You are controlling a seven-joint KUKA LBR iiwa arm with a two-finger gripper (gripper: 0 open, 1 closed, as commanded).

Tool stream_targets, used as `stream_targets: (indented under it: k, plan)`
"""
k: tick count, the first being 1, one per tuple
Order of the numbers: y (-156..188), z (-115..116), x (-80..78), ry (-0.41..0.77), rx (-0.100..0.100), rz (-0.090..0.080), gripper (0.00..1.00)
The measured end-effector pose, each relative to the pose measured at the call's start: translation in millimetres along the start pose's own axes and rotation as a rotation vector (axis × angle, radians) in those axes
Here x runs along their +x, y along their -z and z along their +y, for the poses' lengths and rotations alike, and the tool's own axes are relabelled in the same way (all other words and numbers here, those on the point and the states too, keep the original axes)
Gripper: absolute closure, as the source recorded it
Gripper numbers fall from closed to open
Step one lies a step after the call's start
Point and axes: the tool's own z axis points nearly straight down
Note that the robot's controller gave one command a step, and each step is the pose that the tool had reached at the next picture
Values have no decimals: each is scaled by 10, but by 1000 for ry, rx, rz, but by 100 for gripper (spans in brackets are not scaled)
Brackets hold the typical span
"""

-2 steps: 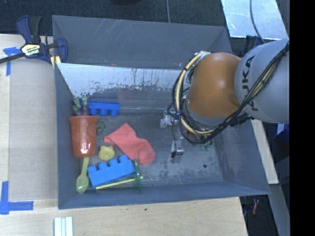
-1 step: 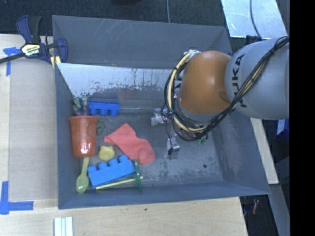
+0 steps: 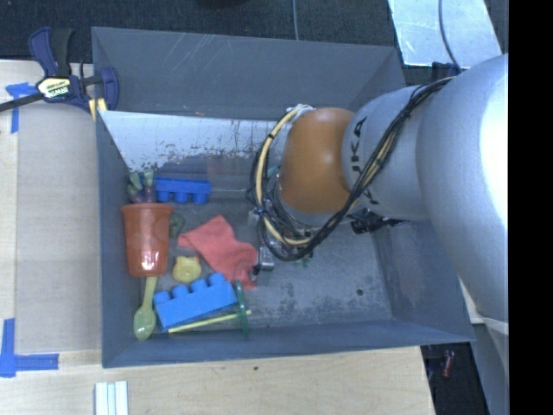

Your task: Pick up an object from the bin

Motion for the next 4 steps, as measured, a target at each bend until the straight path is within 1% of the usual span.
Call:
stream_targets:
  k: [1,2,3,4]
  plan:
    - [-33,132,-260,23,2,-12,100]
    - [-33,132,-260,24,2,-12,100]
    - [543,388,-144,35,4,-5,100]
    - [1307,288,-153,95,4,-6,100]
